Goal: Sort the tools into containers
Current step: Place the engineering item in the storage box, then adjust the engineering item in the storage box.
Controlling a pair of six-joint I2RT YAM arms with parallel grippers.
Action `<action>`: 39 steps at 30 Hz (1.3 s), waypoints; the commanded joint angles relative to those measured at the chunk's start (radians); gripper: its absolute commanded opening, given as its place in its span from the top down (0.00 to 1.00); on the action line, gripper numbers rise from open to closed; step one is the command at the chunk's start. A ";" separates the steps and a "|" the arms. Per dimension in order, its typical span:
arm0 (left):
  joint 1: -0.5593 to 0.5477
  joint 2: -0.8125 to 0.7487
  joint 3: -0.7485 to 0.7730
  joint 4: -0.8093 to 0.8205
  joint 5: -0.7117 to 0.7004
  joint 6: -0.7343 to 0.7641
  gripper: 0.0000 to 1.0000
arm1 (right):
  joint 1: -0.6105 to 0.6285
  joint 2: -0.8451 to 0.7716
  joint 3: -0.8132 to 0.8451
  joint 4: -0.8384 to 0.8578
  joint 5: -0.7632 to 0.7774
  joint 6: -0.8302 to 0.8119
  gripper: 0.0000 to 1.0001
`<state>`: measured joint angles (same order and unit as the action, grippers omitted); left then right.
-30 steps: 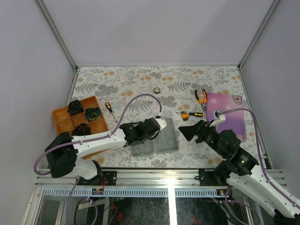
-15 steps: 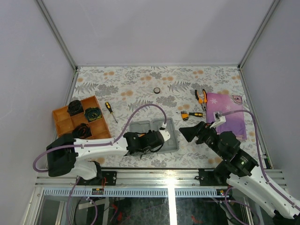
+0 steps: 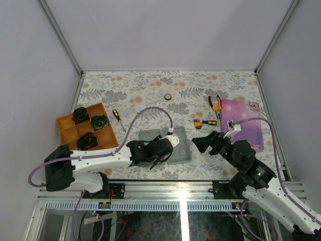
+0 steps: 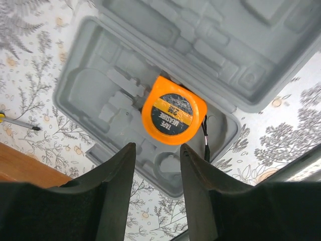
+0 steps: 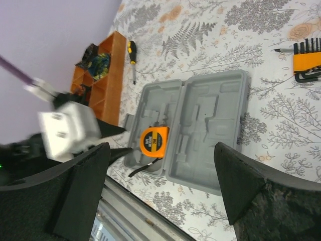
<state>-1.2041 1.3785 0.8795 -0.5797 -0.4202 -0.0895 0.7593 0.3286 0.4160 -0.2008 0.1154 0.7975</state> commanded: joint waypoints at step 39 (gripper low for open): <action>0.738 -0.629 -0.119 0.134 0.312 -0.317 0.22 | 0.011 0.906 0.372 0.270 -0.476 -0.772 0.08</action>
<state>-0.4702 0.7788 0.7658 -0.4889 -0.0765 -0.4328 0.7639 1.2160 0.7429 0.0639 -0.2859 0.0776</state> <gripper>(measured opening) 0.779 0.929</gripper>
